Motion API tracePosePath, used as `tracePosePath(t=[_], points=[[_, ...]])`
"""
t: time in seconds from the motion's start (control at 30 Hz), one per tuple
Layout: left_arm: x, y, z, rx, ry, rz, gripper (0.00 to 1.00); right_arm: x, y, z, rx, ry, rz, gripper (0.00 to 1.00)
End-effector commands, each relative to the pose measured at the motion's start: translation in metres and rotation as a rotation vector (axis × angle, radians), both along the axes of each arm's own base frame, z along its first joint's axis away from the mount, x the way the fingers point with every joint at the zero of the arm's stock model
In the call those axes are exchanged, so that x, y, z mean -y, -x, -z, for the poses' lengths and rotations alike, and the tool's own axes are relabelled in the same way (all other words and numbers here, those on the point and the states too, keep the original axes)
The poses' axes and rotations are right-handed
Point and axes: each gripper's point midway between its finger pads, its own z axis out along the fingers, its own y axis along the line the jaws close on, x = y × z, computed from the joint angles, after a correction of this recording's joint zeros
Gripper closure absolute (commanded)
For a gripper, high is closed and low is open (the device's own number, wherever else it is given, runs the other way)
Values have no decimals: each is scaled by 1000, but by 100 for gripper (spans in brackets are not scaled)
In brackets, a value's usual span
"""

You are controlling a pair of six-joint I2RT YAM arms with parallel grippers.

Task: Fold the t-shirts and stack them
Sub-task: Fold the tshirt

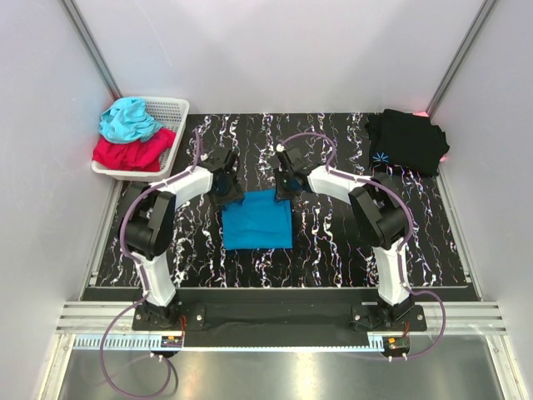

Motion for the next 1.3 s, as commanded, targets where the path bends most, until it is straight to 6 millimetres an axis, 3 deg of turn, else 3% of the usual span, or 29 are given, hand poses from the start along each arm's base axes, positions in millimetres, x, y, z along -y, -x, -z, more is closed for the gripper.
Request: tracePosePath(t=[0.0, 0.17, 0.37, 0.7, 0.87, 1.1, 1.27], points=[[-10, -24, -5, 51, -57, -66, 38, 24, -15, 14, 19, 56, 78, 84], [-22, -34, -5, 33, -132, -90, 38, 51, -26, 25, -14, 100, 170, 83], [-36, -39, 1, -6, -157, -124, 39, 66, -33, 29, -40, 127, 201, 84], [-49, -22, 23, -104, -175, -136, 39, 79, -37, 22, -29, 166, 230, 83], [-56, -19, 21, -108, -167, -161, 40, 99, -39, 21, -19, 229, 278, 85], [-82, -19, 0, -74, -156, -238, 40, 129, -47, -15, 69, 300, 356, 84], [-90, -21, -23, -24, -142, -210, 38, 127, -41, -41, 100, 264, 333, 77]])
